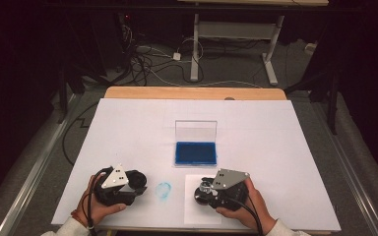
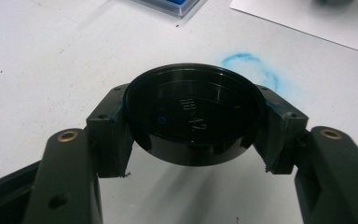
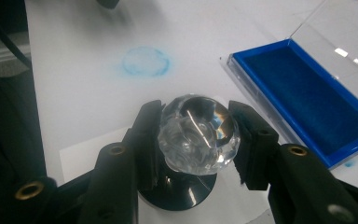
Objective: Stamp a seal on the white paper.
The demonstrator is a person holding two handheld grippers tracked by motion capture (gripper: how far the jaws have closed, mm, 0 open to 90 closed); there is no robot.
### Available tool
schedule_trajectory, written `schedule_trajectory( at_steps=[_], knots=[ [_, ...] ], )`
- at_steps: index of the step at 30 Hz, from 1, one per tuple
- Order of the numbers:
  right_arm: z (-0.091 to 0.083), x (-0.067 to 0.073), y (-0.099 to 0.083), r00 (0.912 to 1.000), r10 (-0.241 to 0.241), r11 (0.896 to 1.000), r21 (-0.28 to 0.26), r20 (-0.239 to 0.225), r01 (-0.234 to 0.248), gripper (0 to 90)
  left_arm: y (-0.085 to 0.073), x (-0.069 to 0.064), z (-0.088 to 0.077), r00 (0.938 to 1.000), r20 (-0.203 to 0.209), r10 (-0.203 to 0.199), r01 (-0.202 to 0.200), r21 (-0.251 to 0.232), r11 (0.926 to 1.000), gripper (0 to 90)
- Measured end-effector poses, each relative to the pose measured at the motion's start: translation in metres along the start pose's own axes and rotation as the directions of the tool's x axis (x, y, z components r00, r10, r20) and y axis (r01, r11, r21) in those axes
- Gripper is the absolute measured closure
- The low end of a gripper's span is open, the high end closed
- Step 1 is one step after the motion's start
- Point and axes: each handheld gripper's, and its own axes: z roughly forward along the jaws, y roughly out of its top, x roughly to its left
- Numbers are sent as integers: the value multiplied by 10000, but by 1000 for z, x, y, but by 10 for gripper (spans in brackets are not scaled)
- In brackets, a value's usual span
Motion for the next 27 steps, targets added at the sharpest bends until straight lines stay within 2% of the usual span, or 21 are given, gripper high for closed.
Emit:
schedule_trajectory(
  at_steps=[6, 9, 14, 18, 24, 27],
  knots=[
    [5, 2, -2, 10000, -39, 9998, 180, -54, 40, 577, 0, 0, 0, 10000, 13, -14, 14, 5, 10000, 364],
    [11, 4, -7, 9999, -15, 9990, 455, -122, 20, 576, 0, 0, 0, 10000, -3, -1, 1, 18, 10000, 364],
    [12, 8, -12, 9998, -192, 9995, 267, 14, 192, 576, 0, 0, 2, 10000, 10, -9, 9, 64, 10000, 364],
    [11, 9, -12, 9998, -192, 9994, 303, 60, 190, 576, 0, -1, 1, 10000, 37, 20, -21, 56, 10000, 364],
    [13, 14, -11, 9985, -486, 9981, 387, 234, 477, 576, 0, -1, 2, 10000, 53, 11, -11, 56, 10000, 364],
    [12, 11, -11, 9994, -324, 9989, 356, 80, 321, 576, 0, -1, 1, 10000, 37, -4, 4, 44, 10000, 364]
  ],
)
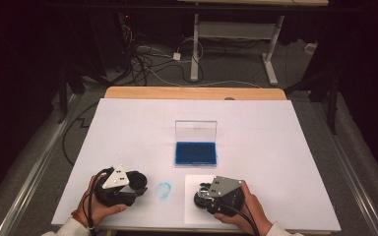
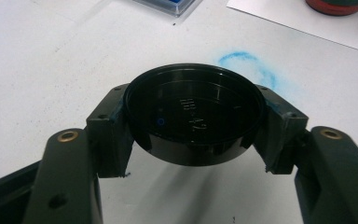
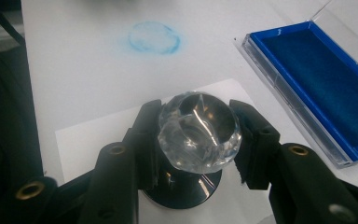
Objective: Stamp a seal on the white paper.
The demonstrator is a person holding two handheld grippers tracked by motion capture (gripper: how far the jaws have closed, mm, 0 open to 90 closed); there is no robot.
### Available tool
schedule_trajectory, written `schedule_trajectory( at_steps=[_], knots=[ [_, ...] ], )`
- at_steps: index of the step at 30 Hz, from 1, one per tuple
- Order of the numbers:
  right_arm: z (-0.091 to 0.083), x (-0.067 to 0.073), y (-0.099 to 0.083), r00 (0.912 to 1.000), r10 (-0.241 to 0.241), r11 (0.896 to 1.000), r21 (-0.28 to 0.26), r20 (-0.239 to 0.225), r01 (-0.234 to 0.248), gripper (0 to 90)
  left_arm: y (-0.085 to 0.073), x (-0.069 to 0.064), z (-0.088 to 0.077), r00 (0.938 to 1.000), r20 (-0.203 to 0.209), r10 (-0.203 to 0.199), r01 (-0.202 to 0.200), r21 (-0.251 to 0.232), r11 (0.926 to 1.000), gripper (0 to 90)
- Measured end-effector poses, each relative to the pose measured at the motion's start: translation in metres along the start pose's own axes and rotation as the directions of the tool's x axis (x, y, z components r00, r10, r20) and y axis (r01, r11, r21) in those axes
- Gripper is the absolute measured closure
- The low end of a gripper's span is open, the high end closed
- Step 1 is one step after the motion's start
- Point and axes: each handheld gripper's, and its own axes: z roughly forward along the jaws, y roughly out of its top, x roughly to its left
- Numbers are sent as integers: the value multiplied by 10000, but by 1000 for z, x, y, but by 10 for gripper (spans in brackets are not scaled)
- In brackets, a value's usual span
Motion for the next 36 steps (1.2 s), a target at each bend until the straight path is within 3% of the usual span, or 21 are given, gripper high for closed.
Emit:
schedule_trajectory(
  at_steps=[20, 31, 36],
  knots=[
    [0, 6, 1, 9985, -446, 9989, 140, 308, 442, 576, 0, 0, 1, 10000, 27, -32, 32, 54, 10000, 364],
    [-3, 2, -4, 9999, -130, 9999, -103, 107, 131, 576, -1, 0, 0, 10000, -12, -57, 57, 42, 10000, 364],
    [-1, 2, -1, 9997, -221, 9997, 44, 62, 221, 576, 0, 0, 0, 10000, -60, -38, 39, 53, 10000, 364]
  ],
)
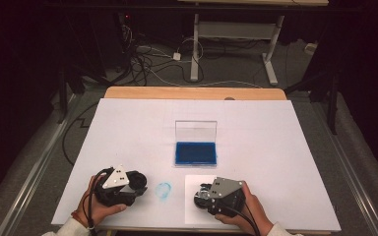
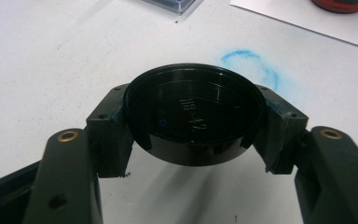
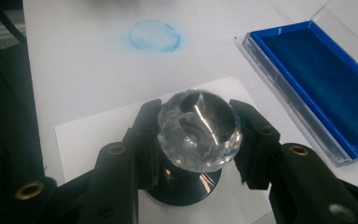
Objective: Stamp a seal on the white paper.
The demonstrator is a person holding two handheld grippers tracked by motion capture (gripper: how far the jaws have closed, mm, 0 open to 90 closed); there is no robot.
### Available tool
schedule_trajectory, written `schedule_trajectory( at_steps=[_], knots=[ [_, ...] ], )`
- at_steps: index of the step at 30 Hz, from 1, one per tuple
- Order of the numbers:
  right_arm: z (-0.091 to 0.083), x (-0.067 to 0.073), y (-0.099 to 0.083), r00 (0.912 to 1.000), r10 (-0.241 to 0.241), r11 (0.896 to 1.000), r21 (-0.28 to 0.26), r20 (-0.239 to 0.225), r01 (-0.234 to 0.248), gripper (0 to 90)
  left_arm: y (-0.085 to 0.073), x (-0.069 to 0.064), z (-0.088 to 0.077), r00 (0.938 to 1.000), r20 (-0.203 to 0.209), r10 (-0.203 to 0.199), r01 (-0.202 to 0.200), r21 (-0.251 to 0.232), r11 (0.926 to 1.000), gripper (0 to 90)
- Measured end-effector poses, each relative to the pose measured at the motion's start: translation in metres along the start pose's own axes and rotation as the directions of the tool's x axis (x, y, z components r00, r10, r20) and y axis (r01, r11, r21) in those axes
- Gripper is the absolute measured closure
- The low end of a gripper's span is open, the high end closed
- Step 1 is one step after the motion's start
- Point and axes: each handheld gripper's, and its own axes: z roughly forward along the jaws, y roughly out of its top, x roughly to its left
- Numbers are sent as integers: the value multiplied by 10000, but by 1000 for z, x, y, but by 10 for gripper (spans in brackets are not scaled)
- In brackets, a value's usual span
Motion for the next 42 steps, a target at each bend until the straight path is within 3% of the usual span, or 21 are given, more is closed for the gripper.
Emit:
schedule_trajectory(
  at_steps=[8, 15, 27, 29, 31, 35, 42],
  knots=[
    [1, 2, 4, 9998, -215, 9994, 288, 41, 213, 575, 1, 0, 2, 10000, 29, -3, 3, 64, 10000, 364],
    [-1, 1, 1, 9998, -189, 9996, 188, -57, 190, 574, 1, 0, 2, 10000, 64, -6, 6, 37, 10000, 365],
    [-1, -7, 2, 9989, 170, 9997, 175, -432, -162, 574, 1, 0, 0, 10000, -13, 31, -31, 10, 10000, 364],
    [-4, -11, 1, 9983, 459, 9989, -31, -349, -460, 574, 1, 0, 0, 10000, -57, 41, -41, 39, 10000, 364],
    [-13, -17, 3, 9969, 612, 9962, -590, -505, -641, 574, 0, 1, 0, 10000, -62, 13, -13, 33, 10000, 364],
    [-33, -23, 9, 9977, 668, 9898, -1270, 111, -649, 574, 0, 1, 0, 10000, -64, -4, 5, 55, 10000, 364],
    [-48, -36, 4, 9937, 954, 9861, -1417, 588, -862, 574, 1, 1, -1, 10000, -56, 82, -81, 100, 9999, 364]
  ],
)
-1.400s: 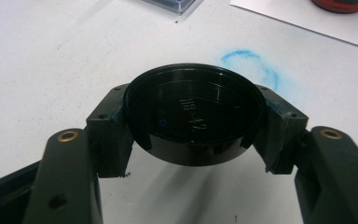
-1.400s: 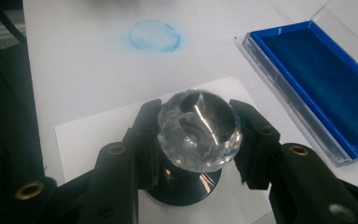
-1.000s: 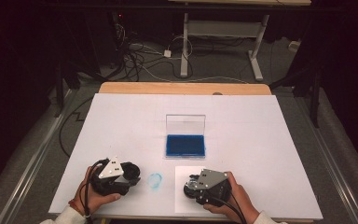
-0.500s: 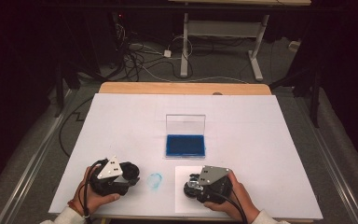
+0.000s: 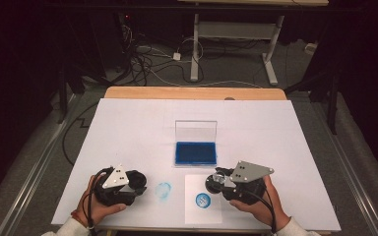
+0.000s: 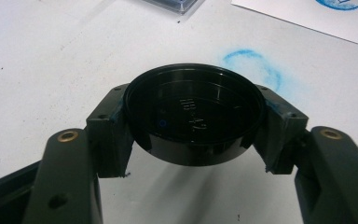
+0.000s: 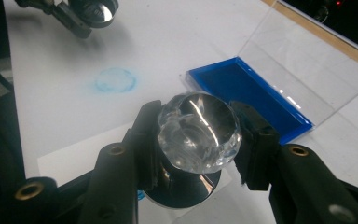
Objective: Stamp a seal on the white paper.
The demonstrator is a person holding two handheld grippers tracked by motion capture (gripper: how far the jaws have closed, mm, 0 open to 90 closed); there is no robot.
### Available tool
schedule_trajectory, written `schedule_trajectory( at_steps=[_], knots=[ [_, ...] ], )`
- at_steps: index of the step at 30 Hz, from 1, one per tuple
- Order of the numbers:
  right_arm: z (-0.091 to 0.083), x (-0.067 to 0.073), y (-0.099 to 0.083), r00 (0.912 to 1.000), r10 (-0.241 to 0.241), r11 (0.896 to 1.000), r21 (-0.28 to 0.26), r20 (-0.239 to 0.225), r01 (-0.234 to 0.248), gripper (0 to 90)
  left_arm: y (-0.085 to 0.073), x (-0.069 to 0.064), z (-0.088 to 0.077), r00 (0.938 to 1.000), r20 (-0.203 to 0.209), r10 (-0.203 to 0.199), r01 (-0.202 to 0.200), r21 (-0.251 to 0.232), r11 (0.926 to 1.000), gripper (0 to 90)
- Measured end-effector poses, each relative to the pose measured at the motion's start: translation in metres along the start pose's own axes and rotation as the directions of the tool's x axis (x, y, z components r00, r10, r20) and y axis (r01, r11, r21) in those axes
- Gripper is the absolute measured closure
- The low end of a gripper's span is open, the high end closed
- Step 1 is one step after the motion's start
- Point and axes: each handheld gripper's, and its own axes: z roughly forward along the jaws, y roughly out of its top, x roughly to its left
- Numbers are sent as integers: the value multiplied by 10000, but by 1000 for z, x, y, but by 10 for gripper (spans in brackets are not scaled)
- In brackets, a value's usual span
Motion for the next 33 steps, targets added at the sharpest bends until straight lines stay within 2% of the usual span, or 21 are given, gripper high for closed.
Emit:
schedule_trajectory(
  at_steps=[7, 11, 20, 33],
  knots=[
    [-4, -9, 0, 9996, 128, 9998, -153, 255, -124, 575, -1, 0, 0, 10000, -10, 19, -19, 38, 10000, 364],
    [-7, -12, 1, 9992, -102, 9995, -288, 379, 113, 575, -1, 1, 0, 10000, 7, -63, 63, -17, 10000, 364],
    [-13, -25, 1, 9969, 415, 9978, -553, 665, -378, 575, -2, 1, 1, 10000, 60, -61, 62, -132, 9999, 364],
    [-21, -35, 0, 9945, 632, 9956, -740, 836, -570, 575, -3, 1, 4, 9998, 152, -104, 104, -3, 9999, 364]
  ],
)
